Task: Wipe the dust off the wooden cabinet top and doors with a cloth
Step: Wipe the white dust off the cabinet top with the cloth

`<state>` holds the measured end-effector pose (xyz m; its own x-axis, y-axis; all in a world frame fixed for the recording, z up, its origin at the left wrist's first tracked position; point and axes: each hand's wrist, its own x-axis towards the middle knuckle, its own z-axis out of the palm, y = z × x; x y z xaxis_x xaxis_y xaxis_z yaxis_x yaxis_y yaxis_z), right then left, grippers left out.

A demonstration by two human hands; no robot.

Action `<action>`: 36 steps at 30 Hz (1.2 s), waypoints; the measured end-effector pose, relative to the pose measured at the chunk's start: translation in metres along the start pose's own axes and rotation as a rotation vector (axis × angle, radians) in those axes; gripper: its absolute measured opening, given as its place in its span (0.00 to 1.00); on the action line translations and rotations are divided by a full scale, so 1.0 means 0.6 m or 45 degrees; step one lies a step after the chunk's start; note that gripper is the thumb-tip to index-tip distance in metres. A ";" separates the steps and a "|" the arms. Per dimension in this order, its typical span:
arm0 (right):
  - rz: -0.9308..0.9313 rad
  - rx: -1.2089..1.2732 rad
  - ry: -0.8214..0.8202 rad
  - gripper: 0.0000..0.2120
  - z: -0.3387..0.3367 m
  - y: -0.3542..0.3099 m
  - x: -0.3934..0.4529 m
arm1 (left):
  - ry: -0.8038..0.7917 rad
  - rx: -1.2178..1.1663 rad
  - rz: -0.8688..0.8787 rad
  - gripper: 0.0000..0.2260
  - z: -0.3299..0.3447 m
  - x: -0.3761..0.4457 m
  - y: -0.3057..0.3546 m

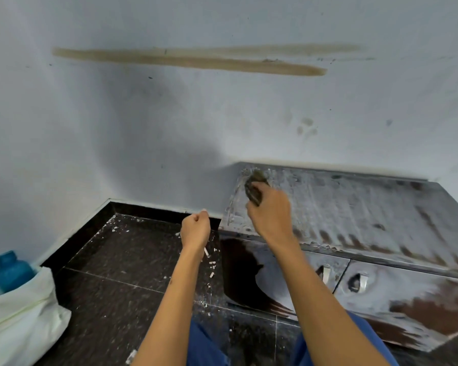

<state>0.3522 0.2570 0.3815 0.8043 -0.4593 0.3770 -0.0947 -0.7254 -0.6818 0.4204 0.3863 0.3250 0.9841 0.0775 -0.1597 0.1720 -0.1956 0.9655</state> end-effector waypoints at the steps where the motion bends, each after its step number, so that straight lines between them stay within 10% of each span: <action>1: -0.057 -0.095 -0.107 0.19 0.013 -0.003 0.005 | -0.016 -0.040 -0.012 0.13 0.003 0.006 -0.001; 16: -0.054 -0.709 -0.427 0.26 0.191 0.056 -0.021 | -0.428 -0.459 -0.399 0.40 0.045 0.061 -0.012; 36: 0.142 -0.704 -0.491 0.26 0.207 0.073 0.071 | -0.399 -0.372 -0.337 0.41 0.066 0.085 -0.001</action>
<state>0.4552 0.2696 0.2897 0.9142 -0.4053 0.0027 -0.3924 -0.8867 -0.2445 0.4721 0.3515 0.3080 0.8819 -0.2190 -0.4175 0.4420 0.0760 0.8938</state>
